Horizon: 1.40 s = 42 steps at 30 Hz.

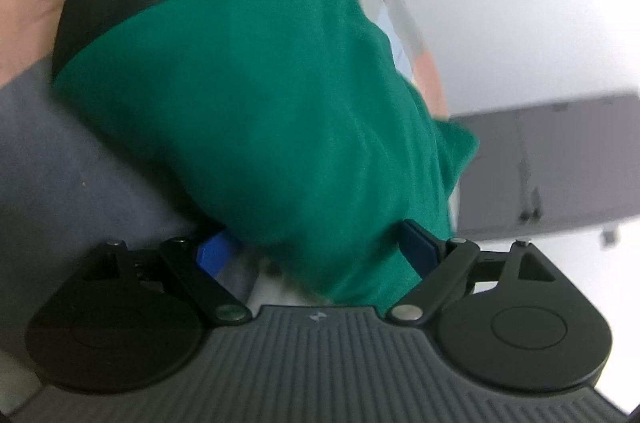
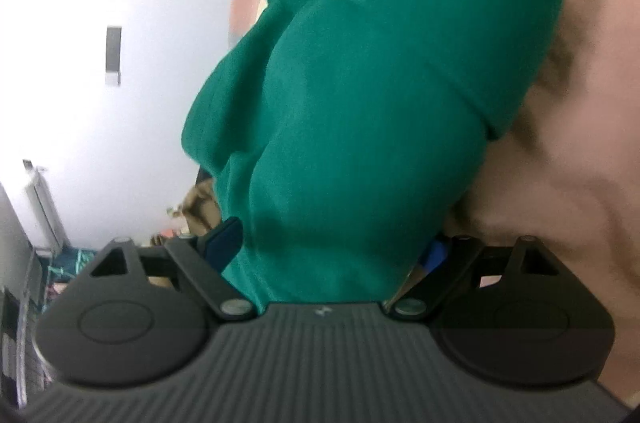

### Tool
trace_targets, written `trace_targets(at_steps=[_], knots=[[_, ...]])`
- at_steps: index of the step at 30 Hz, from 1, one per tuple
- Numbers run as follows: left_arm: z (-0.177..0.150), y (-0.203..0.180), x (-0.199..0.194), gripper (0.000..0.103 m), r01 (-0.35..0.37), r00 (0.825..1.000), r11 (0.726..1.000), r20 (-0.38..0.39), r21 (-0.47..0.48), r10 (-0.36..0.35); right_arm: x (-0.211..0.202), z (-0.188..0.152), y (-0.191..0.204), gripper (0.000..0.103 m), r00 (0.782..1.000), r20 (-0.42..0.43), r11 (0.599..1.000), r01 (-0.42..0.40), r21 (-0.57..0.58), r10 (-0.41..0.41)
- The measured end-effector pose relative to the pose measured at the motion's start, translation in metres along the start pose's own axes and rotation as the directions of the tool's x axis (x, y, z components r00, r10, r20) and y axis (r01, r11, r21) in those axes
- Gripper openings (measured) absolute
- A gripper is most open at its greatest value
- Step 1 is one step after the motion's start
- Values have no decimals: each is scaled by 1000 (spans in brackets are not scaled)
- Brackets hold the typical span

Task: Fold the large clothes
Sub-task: 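Grasp the folded hoodie edge with both grippers and lift it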

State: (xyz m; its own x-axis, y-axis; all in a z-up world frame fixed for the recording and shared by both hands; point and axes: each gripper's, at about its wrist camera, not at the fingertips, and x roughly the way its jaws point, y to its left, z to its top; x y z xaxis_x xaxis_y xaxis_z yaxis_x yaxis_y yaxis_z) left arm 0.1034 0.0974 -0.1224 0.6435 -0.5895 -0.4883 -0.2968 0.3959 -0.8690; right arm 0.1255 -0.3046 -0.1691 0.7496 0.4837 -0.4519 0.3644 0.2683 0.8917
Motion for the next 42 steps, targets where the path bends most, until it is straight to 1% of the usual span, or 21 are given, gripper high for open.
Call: trace_targets(at_steps=[2,4,6,8,9,10,11,12,13,14,15,18,21,23,25,31,33,36,38,40,42], knots=[[7,8,4,90,39,999,998,17,-56,-38,1,0,1,90,1000,9,1000,8,-16,-8],[10,14,9,89,76,997,994,39,-82,-73,8,-1,3,91,1000,-1,999,20,-51,-20],[11,16,14,89,83,995,993,59,-87,-78,16,1,6,91,1000,-13,998,16,-67,-17],[10,13,15,86,85,993,994,83,-62,-80,26,2,12,88,999,-14,993,29,-110,-31],[9,11,14,80,81,993,996,92,-44,-77,27,3,14,82,999,-14,991,32,-129,-34],[8,9,12,72,74,992,997,101,-25,-71,23,9,13,73,999,-14,987,38,-155,-40],[7,7,10,68,71,992,997,107,-14,-69,18,13,13,68,999,-16,983,41,-181,-44],[6,5,7,58,73,991,997,116,-4,-72,15,13,16,57,999,-15,977,42,-207,-46],[6,3,4,49,78,989,997,124,5,-78,12,11,19,48,999,-11,971,42,-237,-46],[4,1,0,45,89,987,996,136,16,-90,8,9,23,45,999,-7,962,44,-269,-48],[1,-3,-2,41,88,985,995,145,37,-93,5,7,27,39,999,1,951,49,-305,-52],[-7,-15,-11,35,66,982,991,168,115,-85,-8,-3,38,33,998,29,914,54,-401,-46],[-7,-20,-22,31,74,979,987,180,141,-99,-14,-5,45,29,999,40,900,42,-433,-28],[-11,-25,-32,30,80,977,984,182,161,-109,-14,-7,53,28,999,43,891,37,-453,-19],[-13,-27,-51,30,75,978,981,177,177,-107,-27,-14,60,28,999,51,866,42,-498,-20],[-32,-42,-85,30,88,983,970,138,229,-121,-69,-31,68,28,999,35,838,14,-545,7],[-37,-42,-87,30,82,986,969,120,235,-112,-79,-33,62,28,999,33,841,7,-541,13],[-41,-43,-83,31,57,990,965,111,255,-87,-81,-32,53,30,999,34,855,33,-517,-18],[-40,-41,-80,37,57,992,970,95,235,-81,-77,-30,55,31,999,29,864,48,-501,-39],[-39,-38,-81,48,64,994,977,74,203,-81,-75,-27,56,39,999,16,870,45,-492,-43],[-36,-34,-80,52,82,994,981,63,177,-95,-79,-28,53,48,999,9,871,31,-490,-30]])
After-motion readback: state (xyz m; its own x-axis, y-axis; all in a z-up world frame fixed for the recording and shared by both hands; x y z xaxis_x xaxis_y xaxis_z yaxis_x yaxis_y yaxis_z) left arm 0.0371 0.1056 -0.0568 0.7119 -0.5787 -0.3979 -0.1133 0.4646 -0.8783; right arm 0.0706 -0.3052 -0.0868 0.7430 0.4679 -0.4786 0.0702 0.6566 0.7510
